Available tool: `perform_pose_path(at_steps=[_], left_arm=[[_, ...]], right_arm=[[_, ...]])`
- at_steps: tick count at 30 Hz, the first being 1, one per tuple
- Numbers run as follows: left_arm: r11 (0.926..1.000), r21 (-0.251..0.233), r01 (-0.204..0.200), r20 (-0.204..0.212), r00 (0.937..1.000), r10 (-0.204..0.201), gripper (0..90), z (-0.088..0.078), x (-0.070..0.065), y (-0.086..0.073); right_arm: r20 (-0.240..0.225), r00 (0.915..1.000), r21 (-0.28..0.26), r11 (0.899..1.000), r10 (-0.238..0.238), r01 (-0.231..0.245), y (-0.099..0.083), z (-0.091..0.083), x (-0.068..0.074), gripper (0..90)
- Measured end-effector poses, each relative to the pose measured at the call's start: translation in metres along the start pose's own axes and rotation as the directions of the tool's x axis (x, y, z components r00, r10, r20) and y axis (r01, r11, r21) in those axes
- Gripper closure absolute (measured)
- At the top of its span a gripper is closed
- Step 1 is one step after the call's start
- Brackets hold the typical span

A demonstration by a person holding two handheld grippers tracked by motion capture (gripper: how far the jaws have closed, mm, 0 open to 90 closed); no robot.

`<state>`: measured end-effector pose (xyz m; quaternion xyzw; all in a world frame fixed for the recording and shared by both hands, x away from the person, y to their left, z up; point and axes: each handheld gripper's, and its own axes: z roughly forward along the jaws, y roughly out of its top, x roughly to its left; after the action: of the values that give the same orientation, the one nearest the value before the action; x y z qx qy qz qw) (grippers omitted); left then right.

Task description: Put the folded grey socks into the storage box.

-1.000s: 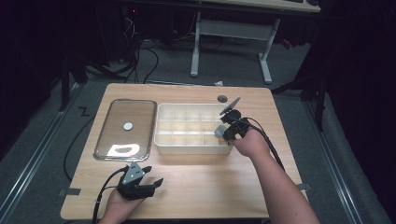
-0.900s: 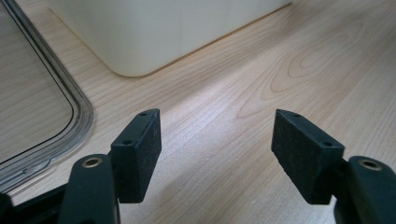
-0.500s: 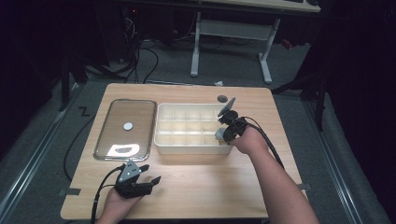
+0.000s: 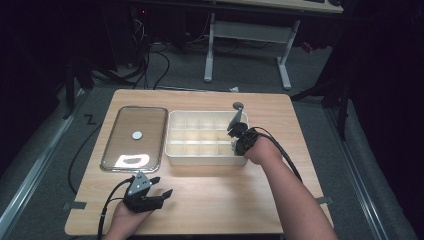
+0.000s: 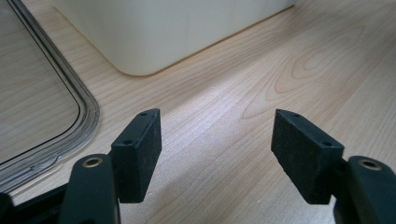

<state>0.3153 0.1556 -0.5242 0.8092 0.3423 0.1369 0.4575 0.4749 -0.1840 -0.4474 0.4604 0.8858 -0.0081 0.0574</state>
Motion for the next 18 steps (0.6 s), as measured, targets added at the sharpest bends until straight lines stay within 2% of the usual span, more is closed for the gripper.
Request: perform_pose_path(at_steps=[1, 4, 5, 10, 11, 12, 18], left_arm=[[1.0, 0.0, 0.0, 0.001, 1.0, 0.0, 34.0, 0.0, 0.0, 0.0], [1.0, -0.001, -0.001, 0.002, 1.0, 0.001, 34.0, 0.001, 0.0, 0.0], [1.0, -0.001, -0.002, 0.002, 1.0, 0.002, 34.0, 0.001, -0.001, 0.0], [1.0, 0.007, -0.005, 0.005, 1.0, 0.004, 34.0, 0.003, -0.002, -0.001], [1.0, 0.007, -0.004, 0.005, 1.0, 0.004, 34.0, 0.003, -0.002, -0.001], [1.0, 0.008, -0.004, 0.005, 1.0, 0.004, 34.0, 0.003, -0.002, -0.001], [1.0, 0.008, -0.004, 0.009, 1.0, 0.004, 34.1, 0.002, -0.002, -0.001]], right_arm=[[-0.002, 1.0, -0.003, 1.0, -0.008, 0.008, 0.0, 0.001, 0.0, 72.3], [-0.016, 0.9998, -0.005, 1.0, 0.012, -0.012, -0.001, 0.002, -0.001, 72.3], [-0.022, 0.9997, -0.015, 1.0, -0.004, 0.004, -0.001, 0.003, -0.003, 72.3], [-0.03, 0.9994, -0.009, 1.0, -0.018, 0.018, -0.001, 0.008, -0.004, 72.2], [-0.036, 0.9993, -0.003, 1.0, 0.002, -0.002, -0.001, 0.008, -0.004, 72.2], [-0.036, 0.9992, -0.008, 1.0, -0.016, 0.016, -0.001, 0.01, -0.005, 72.1], [-0.063, 0.9978, -0.014, 1.0, 0.022, -0.023, -0.003, 0.016, -0.007, 71.9]])
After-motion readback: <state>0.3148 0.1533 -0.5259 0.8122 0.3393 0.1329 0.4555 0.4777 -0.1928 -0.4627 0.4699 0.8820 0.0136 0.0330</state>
